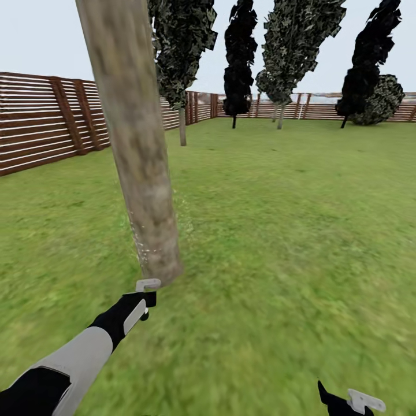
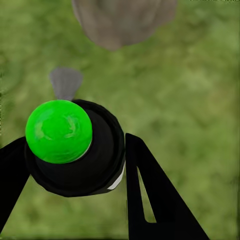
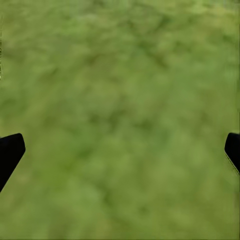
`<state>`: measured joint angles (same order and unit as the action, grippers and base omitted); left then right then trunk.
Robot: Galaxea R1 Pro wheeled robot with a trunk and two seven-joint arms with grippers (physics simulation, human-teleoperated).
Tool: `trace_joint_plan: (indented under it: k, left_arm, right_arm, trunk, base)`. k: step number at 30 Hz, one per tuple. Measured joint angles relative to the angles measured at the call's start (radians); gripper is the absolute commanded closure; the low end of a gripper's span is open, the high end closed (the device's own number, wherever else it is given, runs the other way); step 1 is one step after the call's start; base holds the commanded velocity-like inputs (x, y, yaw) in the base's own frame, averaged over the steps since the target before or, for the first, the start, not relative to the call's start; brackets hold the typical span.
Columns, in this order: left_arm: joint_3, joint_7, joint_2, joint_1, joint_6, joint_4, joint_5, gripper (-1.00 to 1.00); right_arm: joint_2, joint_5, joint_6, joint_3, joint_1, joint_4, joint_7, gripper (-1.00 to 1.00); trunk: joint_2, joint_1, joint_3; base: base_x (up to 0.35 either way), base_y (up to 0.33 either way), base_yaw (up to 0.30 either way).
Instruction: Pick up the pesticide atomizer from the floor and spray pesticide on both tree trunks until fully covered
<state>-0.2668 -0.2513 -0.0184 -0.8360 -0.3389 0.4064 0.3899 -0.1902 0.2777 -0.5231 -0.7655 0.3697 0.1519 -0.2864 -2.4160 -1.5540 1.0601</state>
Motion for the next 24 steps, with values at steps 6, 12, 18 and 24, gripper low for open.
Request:
trace_joint_plan:
  k: [6,12,18,24]
  left_arm:
    - [0.0,0.0,0.0,0.0,-0.001,0.0,0.001,1.0]
    - [0.001,0.0,-0.001,0.0,-0.002,-0.007,0.002,1.0]
    - [0.001,-0.003,-0.003,0.0,0.0,-0.005,0.0,1.0]
    - [-0.001,-0.004,0.0,0.0,0.0,0.001,0.002,1.0]
  right_arm:
    - [0.0,0.0,0.0,0.0,0.0,0.0,0.0,-1.0]
    - [0.0,0.001,0.0,0.0,0.0,0.0,0.0,-1.0]
    - [0.0,0.0,0.0,0.0,0.0,-0.002,0.001,-1.0]
    - [0.0,0.0,0.0,0.0,0.0,-0.002,0.0,-1.0]
  trunk:
    - [0.0,0.0,0.0]
    - [0.0,0.0,0.0]
    - [0.0,0.0,0.0]
    - [0.0,0.0,0.0]
  base:
    - [0.168,-0.241,0.277]
    - [0.289,-0.128,0.277]
    - [0.288,-0.141,0.277]
    - [0.129,-0.23,0.277]
